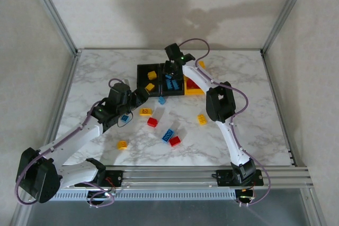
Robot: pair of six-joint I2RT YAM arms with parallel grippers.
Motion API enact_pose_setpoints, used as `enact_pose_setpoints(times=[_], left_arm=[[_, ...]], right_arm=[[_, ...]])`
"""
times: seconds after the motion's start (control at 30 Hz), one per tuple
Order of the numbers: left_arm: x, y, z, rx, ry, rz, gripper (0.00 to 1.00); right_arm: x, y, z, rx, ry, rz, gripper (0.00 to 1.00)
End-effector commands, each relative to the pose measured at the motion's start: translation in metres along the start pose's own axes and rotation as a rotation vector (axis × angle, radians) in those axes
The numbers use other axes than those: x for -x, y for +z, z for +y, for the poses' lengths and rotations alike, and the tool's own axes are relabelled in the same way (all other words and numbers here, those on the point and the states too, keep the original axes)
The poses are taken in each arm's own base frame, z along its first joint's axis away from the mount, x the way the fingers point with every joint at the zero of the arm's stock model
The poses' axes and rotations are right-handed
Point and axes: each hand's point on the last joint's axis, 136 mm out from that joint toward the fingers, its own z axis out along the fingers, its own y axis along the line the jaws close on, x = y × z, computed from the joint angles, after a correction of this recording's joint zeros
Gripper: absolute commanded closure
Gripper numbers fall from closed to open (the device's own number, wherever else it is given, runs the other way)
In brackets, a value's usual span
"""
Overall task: Sort the legos into containers by color
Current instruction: Place the lego in the container.
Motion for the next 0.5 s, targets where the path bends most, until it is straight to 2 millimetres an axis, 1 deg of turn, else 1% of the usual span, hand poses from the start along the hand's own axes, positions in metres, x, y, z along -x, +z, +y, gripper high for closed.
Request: enact_pose_setpoints(times=[0.0, 0.1, 0.23, 0.37, 0.47], left_arm=[[0.001, -0.004, 0.007, 0.014, -0.015, -0.005, 0.31], [0.001, -0.005, 0.007, 0.015, -0.016, -0.005, 0.31], [0.0, -0.004, 0.009, 0.019, -0.018, -0.002, 0.31], [0.0, -0.005, 0.009, 0.016, -0.021, -0.003, 0.31], [-0.001, -0.005, 0.01, 0.019, -0.023, -0.004, 0.31]], right_arm=[[0.001, 0.006, 0.004, 0.016, 0.001, 0.004, 0.64], [0.001, 0.005, 0.004, 0.017, 0.001, 0.002, 0.61], [0.003, 0.001, 0.005, 0.018, 0.0, -0.005, 0.56], [0.009, -0.007, 0.01, 0.031, -0.008, -0.02, 0.53], [0.014, -0.017, 0.014, 0.043, -0.013, -0.037, 0.52]])
